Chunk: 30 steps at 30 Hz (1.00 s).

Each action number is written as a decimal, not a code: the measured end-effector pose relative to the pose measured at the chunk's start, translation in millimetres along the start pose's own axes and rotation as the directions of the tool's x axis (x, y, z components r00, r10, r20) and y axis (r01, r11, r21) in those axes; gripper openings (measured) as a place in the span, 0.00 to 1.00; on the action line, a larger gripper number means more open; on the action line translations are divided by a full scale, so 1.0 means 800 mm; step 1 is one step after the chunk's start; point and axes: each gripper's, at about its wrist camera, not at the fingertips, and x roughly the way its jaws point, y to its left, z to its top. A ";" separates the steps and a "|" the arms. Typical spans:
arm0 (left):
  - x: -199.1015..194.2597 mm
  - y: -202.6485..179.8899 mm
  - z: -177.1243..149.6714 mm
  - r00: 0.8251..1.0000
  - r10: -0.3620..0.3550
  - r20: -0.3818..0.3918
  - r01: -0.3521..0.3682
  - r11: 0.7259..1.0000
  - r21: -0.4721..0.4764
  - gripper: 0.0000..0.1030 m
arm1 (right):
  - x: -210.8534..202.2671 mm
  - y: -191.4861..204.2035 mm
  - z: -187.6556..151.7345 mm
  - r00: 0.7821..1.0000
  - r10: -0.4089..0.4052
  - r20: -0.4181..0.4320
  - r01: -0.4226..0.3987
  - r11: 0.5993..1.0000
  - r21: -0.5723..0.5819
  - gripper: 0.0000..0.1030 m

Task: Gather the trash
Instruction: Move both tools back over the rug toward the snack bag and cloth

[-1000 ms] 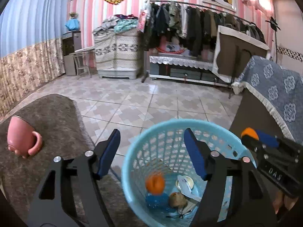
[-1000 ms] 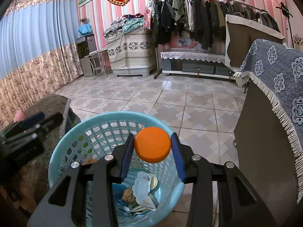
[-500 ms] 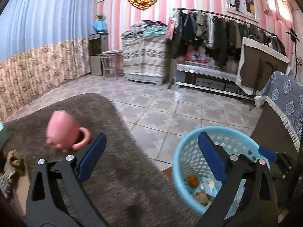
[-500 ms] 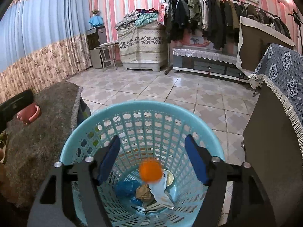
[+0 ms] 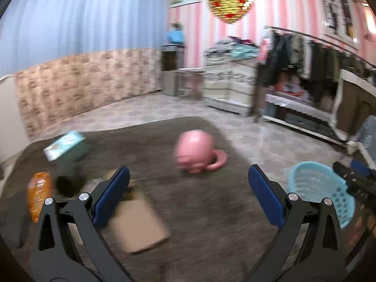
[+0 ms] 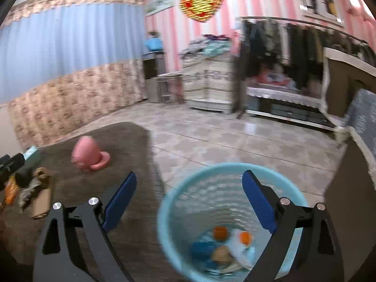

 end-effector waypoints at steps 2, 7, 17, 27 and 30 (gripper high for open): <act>-0.007 0.043 -0.007 0.998 0.053 -0.013 -0.054 0.998 -0.028 0.95 | 0.003 0.035 0.002 0.999 0.041 -0.011 -0.041 0.998 -0.038 0.87; -0.013 0.134 -0.020 0.983 0.181 -0.044 -0.184 0.980 -0.077 0.95 | 0.009 0.108 -0.004 0.989 0.144 -0.032 -0.147 0.984 -0.097 0.87; -0.003 0.286 -0.064 0.930 0.334 -0.156 -0.357 0.922 -0.153 0.95 | 0.038 0.241 -0.034 0.949 0.283 -0.138 -0.310 0.920 -0.239 0.87; 0.049 0.331 -0.092 0.917 0.298 -0.267 -0.354 0.915 -0.194 0.93 | 0.089 0.318 -0.042 0.923 0.316 -0.219 -0.373 0.874 -0.312 0.84; 0.063 0.339 -0.094 0.908 0.294 -0.299 -0.362 0.909 -0.204 0.89 | 0.107 0.334 -0.041 0.908 0.339 -0.246 -0.403 0.865 -0.297 0.81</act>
